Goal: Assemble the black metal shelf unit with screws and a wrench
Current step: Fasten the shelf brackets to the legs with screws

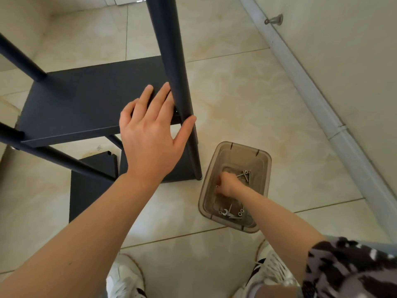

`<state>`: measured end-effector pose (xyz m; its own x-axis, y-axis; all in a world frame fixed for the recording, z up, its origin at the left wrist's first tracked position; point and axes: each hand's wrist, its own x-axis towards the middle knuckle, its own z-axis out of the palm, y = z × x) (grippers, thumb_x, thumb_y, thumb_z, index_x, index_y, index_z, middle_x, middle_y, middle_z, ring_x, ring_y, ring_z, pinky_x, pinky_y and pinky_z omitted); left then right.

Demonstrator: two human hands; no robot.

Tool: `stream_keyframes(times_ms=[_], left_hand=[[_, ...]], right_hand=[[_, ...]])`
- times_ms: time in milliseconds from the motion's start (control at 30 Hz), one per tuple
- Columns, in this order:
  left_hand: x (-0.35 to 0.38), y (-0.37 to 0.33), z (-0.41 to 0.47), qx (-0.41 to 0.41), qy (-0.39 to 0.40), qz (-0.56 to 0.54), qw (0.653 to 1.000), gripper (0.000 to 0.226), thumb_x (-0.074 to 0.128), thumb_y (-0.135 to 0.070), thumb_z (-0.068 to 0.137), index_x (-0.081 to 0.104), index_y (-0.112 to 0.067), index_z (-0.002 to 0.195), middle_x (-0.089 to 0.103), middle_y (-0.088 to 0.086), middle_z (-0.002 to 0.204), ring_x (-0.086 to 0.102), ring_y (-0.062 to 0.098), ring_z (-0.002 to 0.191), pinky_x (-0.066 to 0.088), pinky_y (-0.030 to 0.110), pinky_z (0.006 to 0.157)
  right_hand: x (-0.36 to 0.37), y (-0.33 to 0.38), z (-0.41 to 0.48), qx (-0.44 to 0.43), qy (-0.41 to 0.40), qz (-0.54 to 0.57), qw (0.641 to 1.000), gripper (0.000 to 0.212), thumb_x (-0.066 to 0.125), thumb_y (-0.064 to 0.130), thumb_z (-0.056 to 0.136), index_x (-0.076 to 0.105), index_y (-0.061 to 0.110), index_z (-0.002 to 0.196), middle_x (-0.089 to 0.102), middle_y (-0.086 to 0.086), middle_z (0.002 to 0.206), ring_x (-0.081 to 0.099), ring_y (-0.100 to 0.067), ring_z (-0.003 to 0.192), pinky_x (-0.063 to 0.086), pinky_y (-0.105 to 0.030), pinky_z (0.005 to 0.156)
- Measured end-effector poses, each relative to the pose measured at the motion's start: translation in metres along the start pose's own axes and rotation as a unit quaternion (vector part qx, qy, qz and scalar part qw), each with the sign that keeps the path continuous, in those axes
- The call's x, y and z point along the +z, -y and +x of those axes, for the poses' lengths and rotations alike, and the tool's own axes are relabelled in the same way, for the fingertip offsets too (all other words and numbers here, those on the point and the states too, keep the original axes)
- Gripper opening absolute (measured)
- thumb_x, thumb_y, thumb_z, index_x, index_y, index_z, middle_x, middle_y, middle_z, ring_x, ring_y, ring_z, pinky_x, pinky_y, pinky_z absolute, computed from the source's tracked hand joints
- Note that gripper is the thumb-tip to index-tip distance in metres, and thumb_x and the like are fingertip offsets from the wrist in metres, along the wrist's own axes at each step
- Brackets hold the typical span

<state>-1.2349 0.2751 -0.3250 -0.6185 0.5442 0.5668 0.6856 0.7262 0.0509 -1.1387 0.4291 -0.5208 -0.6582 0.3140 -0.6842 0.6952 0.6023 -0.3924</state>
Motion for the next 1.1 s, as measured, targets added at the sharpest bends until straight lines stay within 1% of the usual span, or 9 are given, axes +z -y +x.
stream_keyframes(times_ms=[167, 367, 500, 600, 700, 767, 900, 1000, 1100], left_hand=[[-0.002, 0.000, 0.000, -0.004, 0.010, 0.001, 1.000, 0.063, 0.030, -0.061, 0.103, 0.063, -0.017, 0.133, 0.058, 0.000, 0.145, 0.041, 0.024, 0.144, 0.027, 0.041, 0.114], [-0.005, -0.001, 0.002, -0.008, 0.034, 0.006, 0.999, 0.069, 0.024, -0.065, 0.102, 0.062, -0.018, 0.134, 0.056, -0.001, 0.146, 0.038, 0.022, 0.146, 0.026, 0.041, 0.115], [-0.005, -0.003, 0.003, -0.010, 0.039, 0.001, 0.999, 0.068, 0.024, -0.065, 0.101, 0.063, -0.018, 0.133, 0.057, -0.001, 0.145, 0.039, 0.023, 0.146, 0.027, 0.042, 0.115], [-0.005, -0.003, 0.004, -0.014, 0.047, 0.003, 0.999, 0.067, 0.026, -0.064, 0.101, 0.062, -0.019, 0.134, 0.057, -0.001, 0.146, 0.038, 0.023, 0.146, 0.027, 0.042, 0.115], [-0.006, -0.004, 0.004, -0.020, 0.056, 0.001, 0.998, 0.067, 0.026, -0.064, 0.100, 0.062, -0.019, 0.134, 0.056, -0.002, 0.146, 0.037, 0.022, 0.146, 0.026, 0.041, 0.116], [-0.007, -0.004, 0.005, -0.023, 0.061, -0.007, 0.998, 0.066, 0.027, -0.064, 0.100, 0.062, -0.019, 0.133, 0.057, -0.002, 0.146, 0.037, 0.022, 0.146, 0.025, 0.041, 0.116], [-0.012, -0.006, 0.008, -0.027, 0.085, -0.015, 0.996, 0.067, 0.028, -0.064, 0.098, 0.062, -0.017, 0.133, 0.058, 0.001, 0.144, 0.038, 0.024, 0.146, 0.026, 0.042, 0.116], [-0.017, -0.006, 0.011, -0.026, 0.110, -0.014, 0.993, 0.066, 0.031, -0.063, 0.098, 0.062, -0.016, 0.132, 0.059, 0.002, 0.143, 0.038, 0.026, 0.146, 0.026, 0.044, 0.117], [-0.022, -0.005, 0.014, -0.021, 0.138, -0.018, 0.990, 0.064, 0.034, -0.061, 0.100, 0.061, -0.015, 0.134, 0.059, 0.004, 0.142, 0.038, 0.027, 0.146, 0.024, 0.047, 0.120]], right_hand=[[0.009, -0.004, 0.005, -0.021, -0.030, -0.007, 0.999, 0.032, 0.063, 0.016, 0.094, 0.057, 0.005, 0.123, 0.061, -0.016, 0.120, 0.061, -0.032, 0.107, 0.052, -0.037, 0.091], [0.016, -0.009, 0.008, -0.052, -0.055, -0.052, 0.996, 0.024, 0.055, 0.013, 0.097, 0.058, 0.006, 0.120, 0.060, -0.018, 0.120, 0.060, -0.034, 0.108, 0.050, -0.040, 0.090], [0.015, -0.009, 0.008, -0.055, -0.063, -0.048, 0.995, 0.024, 0.051, 0.006, 0.097, 0.057, 0.003, 0.120, 0.060, -0.020, 0.119, 0.061, -0.035, 0.106, 0.051, -0.038, 0.086], [0.011, -0.012, 0.006, -0.052, -0.063, -0.028, 0.996, 0.026, 0.056, 0.009, 0.095, 0.055, 0.003, 0.120, 0.061, -0.019, 0.116, 0.062, -0.034, 0.103, 0.051, -0.036, 0.081], [0.007, -0.016, 0.004, -0.061, -0.045, -0.024, 0.997, 0.029, 0.058, 0.015, 0.095, 0.057, 0.005, 0.122, 0.062, -0.018, 0.117, 0.060, -0.033, 0.107, 0.050, -0.037, 0.087], [0.002, -0.018, 0.001, -0.051, -0.037, -0.022, 0.998, 0.026, 0.057, 0.015, 0.095, 0.062, 0.003, 0.117, 0.064, -0.018, 0.115, 0.062, -0.033, 0.106, 0.050, -0.034, 0.086], [-0.016, -0.019, -0.006, -0.023, -0.034, 0.061, 0.997, 0.018, 0.061, 0.006, 0.092, 0.067, 0.000, 0.108, 0.069, -0.018, 0.105, 0.068, -0.030, 0.095, 0.058, -0.036, 0.082], [-0.037, -0.013, -0.015, -0.019, -0.042, 0.168, 0.985, 0.007, 0.064, 0.004, 0.092, 0.065, 0.006, 0.099, 0.070, -0.016, 0.098, 0.072, -0.025, 0.086, 0.061, -0.029, 0.068], [-0.061, -0.003, -0.026, -0.048, -0.044, 0.230, 0.971, 0.015, 0.065, 0.005, 0.092, 0.065, 0.005, 0.108, 0.073, -0.014, 0.091, 0.073, -0.019, 0.078, 0.059, -0.023, 0.062]])
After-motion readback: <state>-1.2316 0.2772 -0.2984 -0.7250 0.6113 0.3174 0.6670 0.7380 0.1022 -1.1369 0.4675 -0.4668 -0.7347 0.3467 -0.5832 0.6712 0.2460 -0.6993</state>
